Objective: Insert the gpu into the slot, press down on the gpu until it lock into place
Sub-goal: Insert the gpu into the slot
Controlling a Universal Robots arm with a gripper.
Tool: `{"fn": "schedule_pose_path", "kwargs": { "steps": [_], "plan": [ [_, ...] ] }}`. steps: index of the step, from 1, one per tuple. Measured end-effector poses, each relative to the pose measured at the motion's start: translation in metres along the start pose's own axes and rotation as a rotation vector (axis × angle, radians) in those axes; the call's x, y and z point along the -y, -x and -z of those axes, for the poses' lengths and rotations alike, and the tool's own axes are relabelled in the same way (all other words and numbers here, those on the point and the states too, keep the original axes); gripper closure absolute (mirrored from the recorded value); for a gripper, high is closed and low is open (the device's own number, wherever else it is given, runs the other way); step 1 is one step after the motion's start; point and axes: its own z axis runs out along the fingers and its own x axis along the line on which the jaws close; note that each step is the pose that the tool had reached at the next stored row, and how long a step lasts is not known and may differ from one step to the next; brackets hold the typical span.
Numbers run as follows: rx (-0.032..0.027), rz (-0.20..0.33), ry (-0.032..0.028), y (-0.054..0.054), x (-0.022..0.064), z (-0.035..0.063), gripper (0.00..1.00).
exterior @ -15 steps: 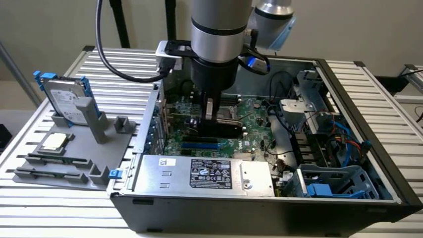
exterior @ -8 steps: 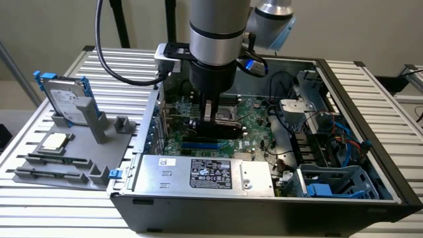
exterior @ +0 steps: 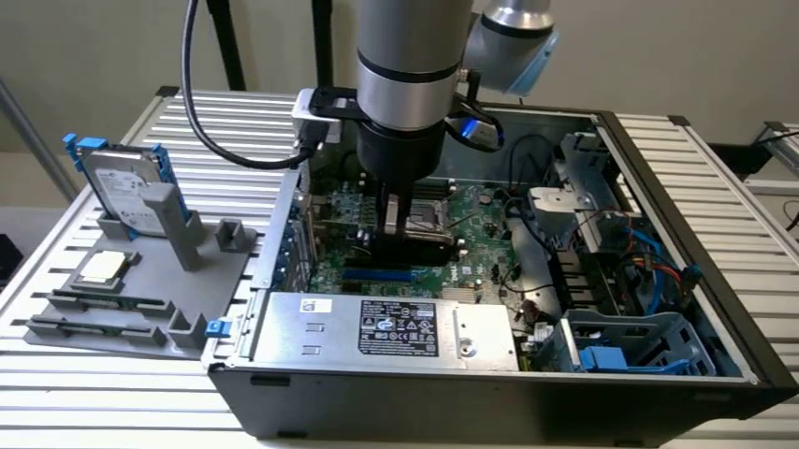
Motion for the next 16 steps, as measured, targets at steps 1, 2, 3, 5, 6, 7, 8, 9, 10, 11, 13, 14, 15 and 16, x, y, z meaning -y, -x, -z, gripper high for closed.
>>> {"fn": "schedule_pose_path", "kwargs": {
  "steps": [1,2,3,5,6,7,8,9,10,11,13,14,15,16],
  "plan": [
    [0.0,0.001,0.0002,0.0,0.0,-0.001,0.74],
    [0.0,0.003,0.0006,0.0,0.0,-0.002,0.74],
    [-0.0001,0.005,0.0009,0.0,-0.0001,-0.003,0.74],
    [0.0,0.012,0.0016,0.0,-0.0002,-0.0049,0.74],
    [0.0,0.015,0.0018,0.0,-0.0004,-0.0059,0.74],
    [-0.0001,0.018,0.002,-0.001,-0.0006,-0.0069,0.74],
    [-0.0001,0.019,0.0021,-0.001,-0.0008,-0.0077,0.74],
    [-0.0001,0.02,0.0022,-0.001,-0.001,-0.0084,0.74],
    [-0.0001,0.02,0.0022,-0.001,-0.0012,-0.0091,0.74],
    [-0.0003,0.02,0.0023,-0.001,-0.0014,-0.0096,0.74],
    [-0.0003,0.02,0.0023,-0.001,-0.0023,-0.0106,0.74],
    [-0.0002,0.02,0.0023,-0.001,-0.0025,-0.011,0.74],
    [-0.0001,0.021,0.0023,-0.001,-0.0028,-0.0114,0.74],
    [-0.0003,0.021,0.0025,-0.001,-0.003,-0.0117,0.74]
  ]
}}
